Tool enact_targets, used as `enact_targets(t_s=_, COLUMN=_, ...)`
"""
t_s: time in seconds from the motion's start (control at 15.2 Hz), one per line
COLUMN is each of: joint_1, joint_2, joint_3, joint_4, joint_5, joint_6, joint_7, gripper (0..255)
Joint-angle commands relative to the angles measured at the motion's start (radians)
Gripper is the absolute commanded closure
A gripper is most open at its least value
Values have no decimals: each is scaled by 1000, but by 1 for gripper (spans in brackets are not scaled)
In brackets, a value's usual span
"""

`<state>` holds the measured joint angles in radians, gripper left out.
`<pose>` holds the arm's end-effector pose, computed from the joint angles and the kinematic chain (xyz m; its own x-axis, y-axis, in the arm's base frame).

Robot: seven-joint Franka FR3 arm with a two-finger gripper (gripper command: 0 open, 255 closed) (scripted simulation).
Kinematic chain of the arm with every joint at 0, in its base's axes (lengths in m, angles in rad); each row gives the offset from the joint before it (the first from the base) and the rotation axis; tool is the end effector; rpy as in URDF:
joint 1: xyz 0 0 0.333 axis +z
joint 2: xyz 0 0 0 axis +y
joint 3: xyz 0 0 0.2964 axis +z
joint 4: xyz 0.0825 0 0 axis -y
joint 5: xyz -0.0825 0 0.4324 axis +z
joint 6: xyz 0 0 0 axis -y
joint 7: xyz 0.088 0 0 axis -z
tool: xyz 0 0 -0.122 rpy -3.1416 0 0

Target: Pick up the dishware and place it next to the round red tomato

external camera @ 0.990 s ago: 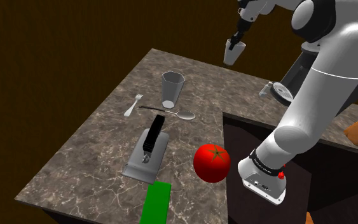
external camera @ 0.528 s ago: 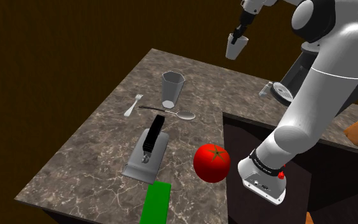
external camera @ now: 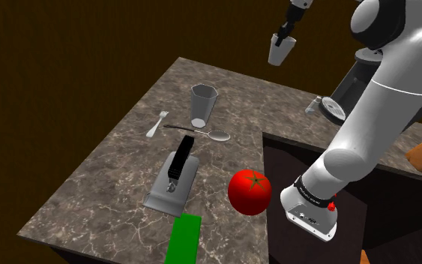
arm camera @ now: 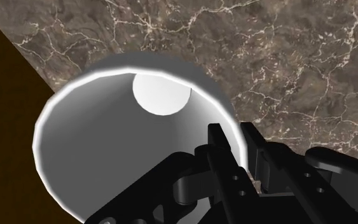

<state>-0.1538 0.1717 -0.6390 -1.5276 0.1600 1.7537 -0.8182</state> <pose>0.4929 -0.4395 0.5410 0.9947 0.0160 0.1018 0.0135 -0.9996 0.0251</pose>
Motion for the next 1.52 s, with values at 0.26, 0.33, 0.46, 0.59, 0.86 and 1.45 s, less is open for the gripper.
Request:
enact_targets(t_s=0.26, joint_1=100, joint_2=-279, joint_3=56, joint_4=-282, joint_5=-178, joint_6=62, joint_7=170, gripper=255)
enact_targets(t_s=0.33, joint_1=106, joint_2=-322, joint_3=74, joint_4=-322, joint_5=-203, joint_6=67, joint_7=200, gripper=255)
enact_targets(t_s=0.46, joint_1=113, joint_2=-404, joint_3=111, joint_4=-399, joint_5=-245, joint_6=71, joint_7=258, gripper=255)
enact_targets(t_s=0.59, joint_1=115, joint_2=-480, joint_3=151, joint_4=-470, joint_5=-277, joint_6=70, joint_7=313, gripper=255)
enact_targets(t_s=0.86, joint_1=114, joint_2=-618, joint_3=232, joint_4=-595, joint_5=-316, joint_6=57, joint_7=413, gripper=255)
enact_targets(t_s=1.45, joint_1=121, joint_2=-881, joint_3=418, joint_4=-812, joint_5=-308, joint_6=-7, joint_7=612, gripper=255)
